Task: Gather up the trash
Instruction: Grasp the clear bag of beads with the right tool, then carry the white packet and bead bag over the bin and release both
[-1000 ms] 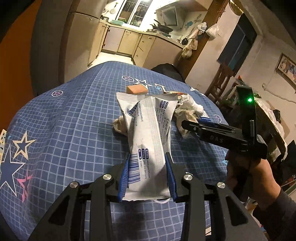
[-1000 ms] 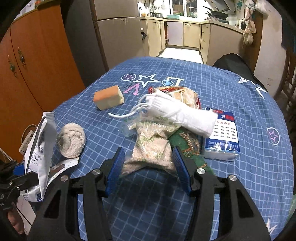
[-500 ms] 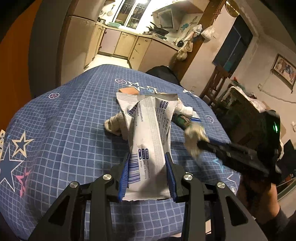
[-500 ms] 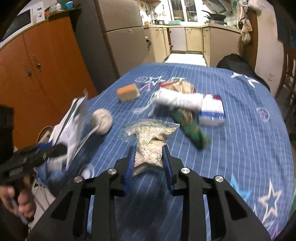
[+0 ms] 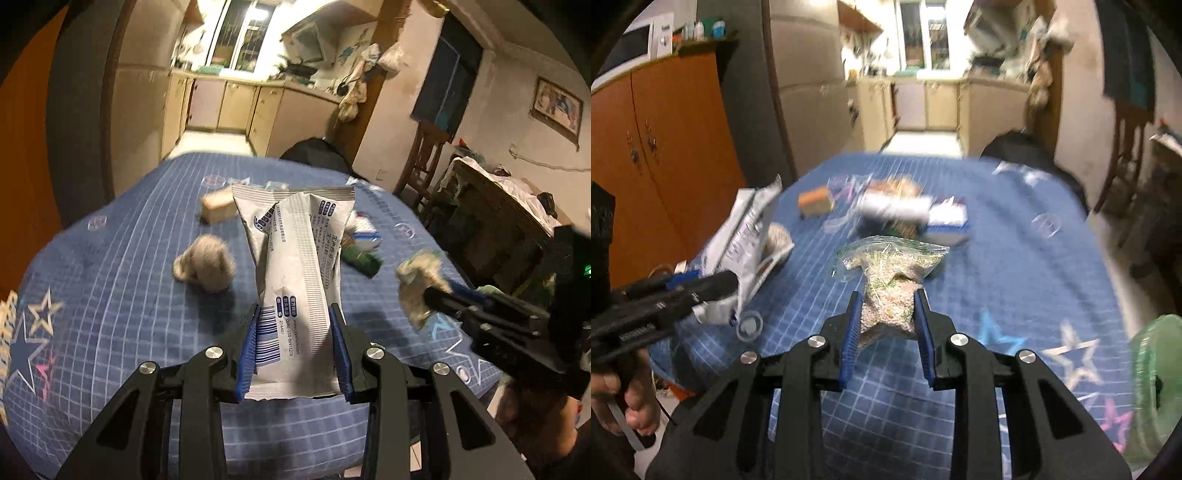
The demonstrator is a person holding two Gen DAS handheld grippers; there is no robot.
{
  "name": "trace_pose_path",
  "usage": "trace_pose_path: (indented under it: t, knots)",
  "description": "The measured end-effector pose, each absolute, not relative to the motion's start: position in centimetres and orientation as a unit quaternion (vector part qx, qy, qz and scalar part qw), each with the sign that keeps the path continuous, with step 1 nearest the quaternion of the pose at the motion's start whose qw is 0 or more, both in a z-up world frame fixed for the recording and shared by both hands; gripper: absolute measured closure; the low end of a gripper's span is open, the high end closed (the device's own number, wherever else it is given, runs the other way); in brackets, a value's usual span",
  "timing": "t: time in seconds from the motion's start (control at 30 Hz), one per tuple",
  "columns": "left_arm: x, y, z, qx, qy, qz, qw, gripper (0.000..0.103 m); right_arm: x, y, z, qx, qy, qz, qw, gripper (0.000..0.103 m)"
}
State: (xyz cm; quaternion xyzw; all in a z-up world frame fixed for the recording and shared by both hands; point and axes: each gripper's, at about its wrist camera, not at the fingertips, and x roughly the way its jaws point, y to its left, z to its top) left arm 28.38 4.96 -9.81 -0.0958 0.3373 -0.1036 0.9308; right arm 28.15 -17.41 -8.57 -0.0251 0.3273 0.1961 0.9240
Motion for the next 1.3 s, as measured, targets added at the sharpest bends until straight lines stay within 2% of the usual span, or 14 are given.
trace_pose_path:
  t: [0.3, 0.67, 0.97, 1.3]
  knots:
    - [27.9, -2.1, -4.6, -0.046, 0.285, -0.134, 0.948, 0.066, 24.8, -22.8, -2.6, -0.017, 0.251, 0.130, 0.959, 0.076]
    - [29.0, -12.2, 0.0, -0.018, 0.264, -0.212, 0.941, 0.066, 23.2, -32.8, 0.7, 0.011, 0.230, 0.045, 0.972, 0.076]
    - [30.4, -23.8, 1.8, 0.003, 0.281, -0.297, 0.912, 0.066, 23.2, -42.5, 1.2, 0.046, 0.265, -0.007, 0.963, 0.076]
    - [34.3, -36.2, -1.5, 0.025, 0.357, -0.361, 0.861, 0.066, 23.9, -53.1, -1.6, 0.094, 0.351, -0.069, 0.929, 0.076]
